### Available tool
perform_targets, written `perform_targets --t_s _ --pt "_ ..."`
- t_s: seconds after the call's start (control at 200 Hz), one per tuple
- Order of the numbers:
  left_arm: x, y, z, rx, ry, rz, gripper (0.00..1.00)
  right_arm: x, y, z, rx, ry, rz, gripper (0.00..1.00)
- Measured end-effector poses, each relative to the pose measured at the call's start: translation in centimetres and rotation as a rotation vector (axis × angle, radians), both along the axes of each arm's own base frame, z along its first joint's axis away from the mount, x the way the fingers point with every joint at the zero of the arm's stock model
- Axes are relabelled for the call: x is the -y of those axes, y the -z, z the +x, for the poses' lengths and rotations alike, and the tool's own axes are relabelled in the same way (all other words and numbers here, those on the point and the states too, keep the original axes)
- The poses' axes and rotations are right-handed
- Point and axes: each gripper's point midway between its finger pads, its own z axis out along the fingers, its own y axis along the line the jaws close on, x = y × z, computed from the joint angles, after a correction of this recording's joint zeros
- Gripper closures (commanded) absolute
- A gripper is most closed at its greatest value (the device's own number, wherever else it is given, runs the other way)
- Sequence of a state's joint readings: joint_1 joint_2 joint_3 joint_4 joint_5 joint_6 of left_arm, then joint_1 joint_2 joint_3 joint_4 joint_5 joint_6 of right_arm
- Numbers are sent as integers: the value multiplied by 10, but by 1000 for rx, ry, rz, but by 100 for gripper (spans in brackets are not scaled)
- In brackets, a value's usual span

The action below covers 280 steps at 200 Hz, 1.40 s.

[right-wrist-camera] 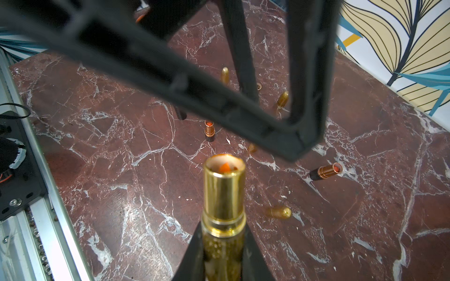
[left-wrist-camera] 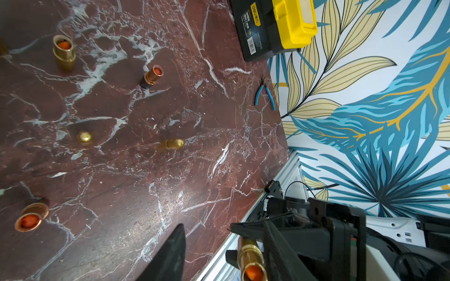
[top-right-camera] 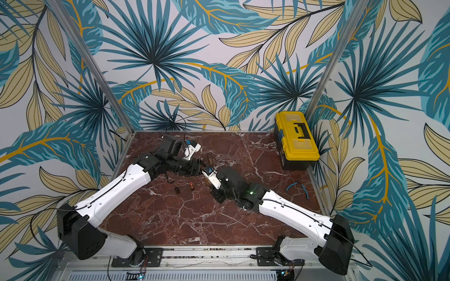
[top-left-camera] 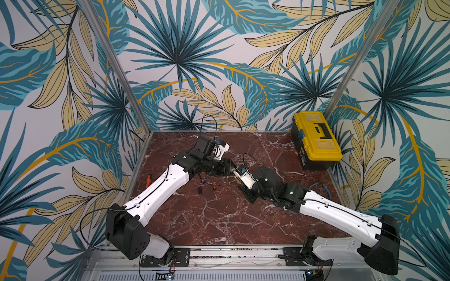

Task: Open the lipstick cap
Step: Place the lipstick at the center of the board.

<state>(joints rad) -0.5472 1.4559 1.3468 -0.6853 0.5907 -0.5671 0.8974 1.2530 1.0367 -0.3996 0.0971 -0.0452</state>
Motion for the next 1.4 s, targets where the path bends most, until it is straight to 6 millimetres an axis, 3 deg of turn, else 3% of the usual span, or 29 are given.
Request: perform_targets --t_s 0.31,1.402 --pt "4 14 -12 -53 34 5 54 -3 8 7 -13 10 -24 92" --pt "3 19 -17 -80 42 22 79 -9 16 15 -42 13 -66 92"
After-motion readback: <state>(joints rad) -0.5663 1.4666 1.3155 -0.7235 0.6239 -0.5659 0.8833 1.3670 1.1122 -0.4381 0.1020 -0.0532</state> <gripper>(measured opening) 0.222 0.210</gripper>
